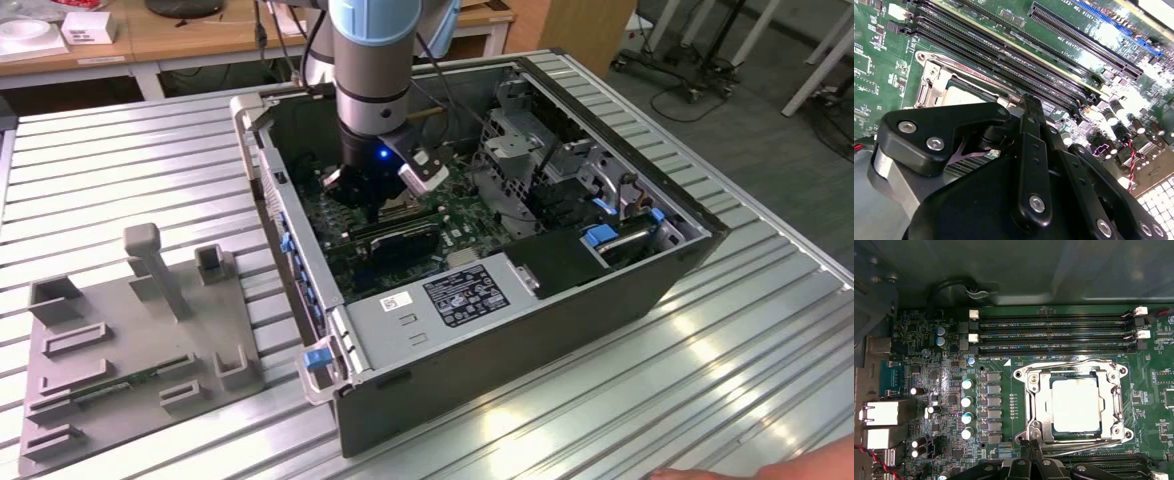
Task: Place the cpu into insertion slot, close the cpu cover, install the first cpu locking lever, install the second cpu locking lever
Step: 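Install the second cpu locking lever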
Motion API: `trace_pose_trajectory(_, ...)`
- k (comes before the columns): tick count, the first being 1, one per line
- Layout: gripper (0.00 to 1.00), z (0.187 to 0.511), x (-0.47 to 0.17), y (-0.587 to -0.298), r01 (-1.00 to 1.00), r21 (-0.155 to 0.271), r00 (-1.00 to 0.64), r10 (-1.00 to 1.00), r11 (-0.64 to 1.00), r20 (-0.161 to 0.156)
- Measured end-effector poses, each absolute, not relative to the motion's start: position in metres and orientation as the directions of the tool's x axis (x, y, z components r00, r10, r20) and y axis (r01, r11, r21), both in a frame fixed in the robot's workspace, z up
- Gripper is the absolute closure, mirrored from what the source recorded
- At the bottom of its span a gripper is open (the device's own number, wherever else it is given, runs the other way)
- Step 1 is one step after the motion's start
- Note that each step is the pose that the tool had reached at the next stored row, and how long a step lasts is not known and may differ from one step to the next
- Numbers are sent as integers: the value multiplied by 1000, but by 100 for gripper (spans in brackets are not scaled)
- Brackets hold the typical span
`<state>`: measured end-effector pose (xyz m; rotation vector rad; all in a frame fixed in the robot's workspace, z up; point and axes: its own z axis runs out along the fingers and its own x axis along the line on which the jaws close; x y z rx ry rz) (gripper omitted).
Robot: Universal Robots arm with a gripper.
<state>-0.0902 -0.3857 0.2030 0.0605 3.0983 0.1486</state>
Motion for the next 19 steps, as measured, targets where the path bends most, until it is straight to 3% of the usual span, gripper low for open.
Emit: trace_pose_trajectory(19,89,200,-91,-384,37,97,-998,41,995,-37)
